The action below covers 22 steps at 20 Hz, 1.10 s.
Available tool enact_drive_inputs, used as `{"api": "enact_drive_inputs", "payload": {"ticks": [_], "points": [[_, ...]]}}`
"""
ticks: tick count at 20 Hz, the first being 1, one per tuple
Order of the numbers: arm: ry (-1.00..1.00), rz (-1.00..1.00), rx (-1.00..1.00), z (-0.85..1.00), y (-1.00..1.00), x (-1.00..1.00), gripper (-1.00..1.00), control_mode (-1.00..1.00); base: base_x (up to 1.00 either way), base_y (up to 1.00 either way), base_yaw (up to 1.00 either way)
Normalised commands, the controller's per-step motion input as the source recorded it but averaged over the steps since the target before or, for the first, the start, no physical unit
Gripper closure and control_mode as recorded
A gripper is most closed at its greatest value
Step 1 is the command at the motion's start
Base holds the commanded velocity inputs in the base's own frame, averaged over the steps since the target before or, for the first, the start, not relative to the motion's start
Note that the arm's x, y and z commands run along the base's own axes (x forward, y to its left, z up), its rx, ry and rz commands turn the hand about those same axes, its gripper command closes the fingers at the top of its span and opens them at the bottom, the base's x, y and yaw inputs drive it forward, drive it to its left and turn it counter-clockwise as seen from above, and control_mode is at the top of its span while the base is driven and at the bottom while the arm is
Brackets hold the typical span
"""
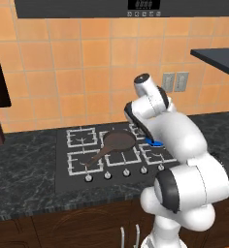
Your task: Pick the kettle from the counter and place it on a stove burner. Then turn the burner on.
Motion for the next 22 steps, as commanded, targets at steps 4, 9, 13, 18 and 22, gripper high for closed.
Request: {"api": "enact_drive_inputs", "payload": {"ticks": [4, 9, 13, 18, 22], "points": [[-0.16, 0.00, 0.12, -0.13, -0.71, -0.08, 1.00, -1.00, 0.00, 0.00, 0.00], [-0.01, 0.00, 0.00, -0.32, 0.00, 0.03, 1.00, -1.00, 0.00, 0.00, 0.00], [-0.02, 0.00, 0.02, -0.47, 0.00, 0.06, 1.00, -1.00, 0.00, 0.00, 0.00], [-0.08, 0.00, 0.00, -0.36, 0.00, 0.08, 1.00, -1.00, 0.00, 0.00, 0.00], [-0.06, 0.00, 0.00, -0.12, 0.00, 0.06, 1.00, -1.00, 0.00, 0.00, 0.00]]}}
